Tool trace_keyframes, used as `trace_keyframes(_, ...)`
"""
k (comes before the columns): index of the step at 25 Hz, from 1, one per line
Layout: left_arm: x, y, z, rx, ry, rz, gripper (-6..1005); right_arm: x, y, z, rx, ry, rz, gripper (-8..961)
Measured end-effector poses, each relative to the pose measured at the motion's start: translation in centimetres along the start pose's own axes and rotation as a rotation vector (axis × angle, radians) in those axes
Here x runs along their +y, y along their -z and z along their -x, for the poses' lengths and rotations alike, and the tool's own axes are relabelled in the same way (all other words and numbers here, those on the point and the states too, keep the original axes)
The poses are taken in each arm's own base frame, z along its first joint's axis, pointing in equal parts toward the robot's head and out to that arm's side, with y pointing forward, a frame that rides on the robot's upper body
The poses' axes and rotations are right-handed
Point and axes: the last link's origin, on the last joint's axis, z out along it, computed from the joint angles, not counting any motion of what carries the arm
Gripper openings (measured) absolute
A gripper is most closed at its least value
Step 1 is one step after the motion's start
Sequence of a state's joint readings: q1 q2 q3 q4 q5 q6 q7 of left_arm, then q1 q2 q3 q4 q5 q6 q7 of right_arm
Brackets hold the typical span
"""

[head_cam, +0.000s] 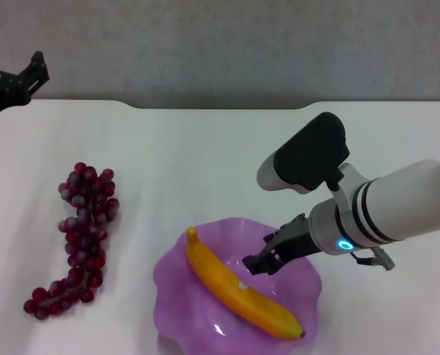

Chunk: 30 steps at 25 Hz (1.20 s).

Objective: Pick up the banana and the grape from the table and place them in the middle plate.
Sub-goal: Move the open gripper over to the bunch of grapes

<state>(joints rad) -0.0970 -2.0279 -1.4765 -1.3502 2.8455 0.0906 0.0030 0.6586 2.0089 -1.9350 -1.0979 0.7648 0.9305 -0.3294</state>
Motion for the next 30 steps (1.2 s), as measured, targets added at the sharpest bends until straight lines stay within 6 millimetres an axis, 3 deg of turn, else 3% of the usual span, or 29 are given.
trace_keyframes(10, 0.1, 0.0, 0.0, 0.001, 0.0, 0.002, 857, 0.3, 1.2, 2.1, -0.154, 0.024, -0.013, 569)
trace_keyframes(16, 0.1, 0.1, 0.0, 0.0, -0.005, 0.002, 856, -1.9, 4.0, 2.5, -0.358, -0.047, -0.092, 574)
trace_keyframes(23, -0.2, 0.4, 0.2, 0.016, -0.001, -0.006, 856, -5.3, 7.3, 0.2, -0.583, -0.169, -0.264, 573)
trace_keyframes(30, 0.3, 0.5, 0.3, 0.024, 0.001, 0.008, 855, -10.1, 9.1, -5.3, -0.699, -0.346, -0.498, 574)
